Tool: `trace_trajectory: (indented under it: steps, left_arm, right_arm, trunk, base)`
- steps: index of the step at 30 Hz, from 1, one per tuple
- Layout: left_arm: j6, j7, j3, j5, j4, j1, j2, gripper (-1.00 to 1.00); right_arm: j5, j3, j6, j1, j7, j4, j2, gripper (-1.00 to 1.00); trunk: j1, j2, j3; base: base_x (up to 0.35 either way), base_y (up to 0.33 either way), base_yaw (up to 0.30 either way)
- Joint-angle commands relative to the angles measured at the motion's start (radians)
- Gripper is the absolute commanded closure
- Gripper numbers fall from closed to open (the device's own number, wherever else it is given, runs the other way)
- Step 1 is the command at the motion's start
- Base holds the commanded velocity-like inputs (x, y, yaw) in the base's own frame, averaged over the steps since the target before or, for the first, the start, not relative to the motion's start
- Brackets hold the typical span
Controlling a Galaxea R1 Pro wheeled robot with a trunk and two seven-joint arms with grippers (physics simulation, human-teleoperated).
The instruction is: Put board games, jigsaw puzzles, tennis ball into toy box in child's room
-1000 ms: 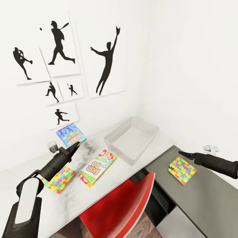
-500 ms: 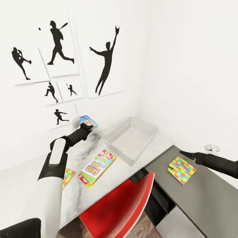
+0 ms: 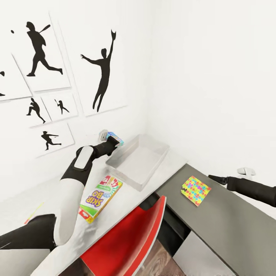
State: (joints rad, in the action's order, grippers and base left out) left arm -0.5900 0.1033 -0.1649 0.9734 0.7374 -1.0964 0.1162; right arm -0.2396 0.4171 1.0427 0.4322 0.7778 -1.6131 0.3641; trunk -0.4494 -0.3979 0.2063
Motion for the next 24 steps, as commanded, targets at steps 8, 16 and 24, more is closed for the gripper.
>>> trace_trajectory:
  steps: [8,16,24]
  left_arm:
    - [0.009,0.022,0.001,0.01,-0.056,-0.078,0.008,1.0]
    - [0.028,0.016,0.004,0.012,-0.17,-0.141,0.011,1.0]
    - [0.091,0.008,0.003,0.044,-0.231,-0.163,0.011,1.0]
  right_arm:
    - [0.003,0.0,0.005,0.001,0.006,0.0,0.0,-1.0]
    - [0.003,0.0,0.005,0.002,0.006,0.0,-0.001,-1.0]
    - [0.003,0.0,0.005,0.002,0.006,0.0,0.0,-1.0]
  trunk:
    - [-0.001,-0.002,0.002]
    - [-0.001,-0.002,0.002]
    - [-0.001,-0.002,0.002]
  base:
    - [0.0,0.0,-0.28]
    - [0.0,0.0,-0.281]
    - [0.0,0.0,-0.281]
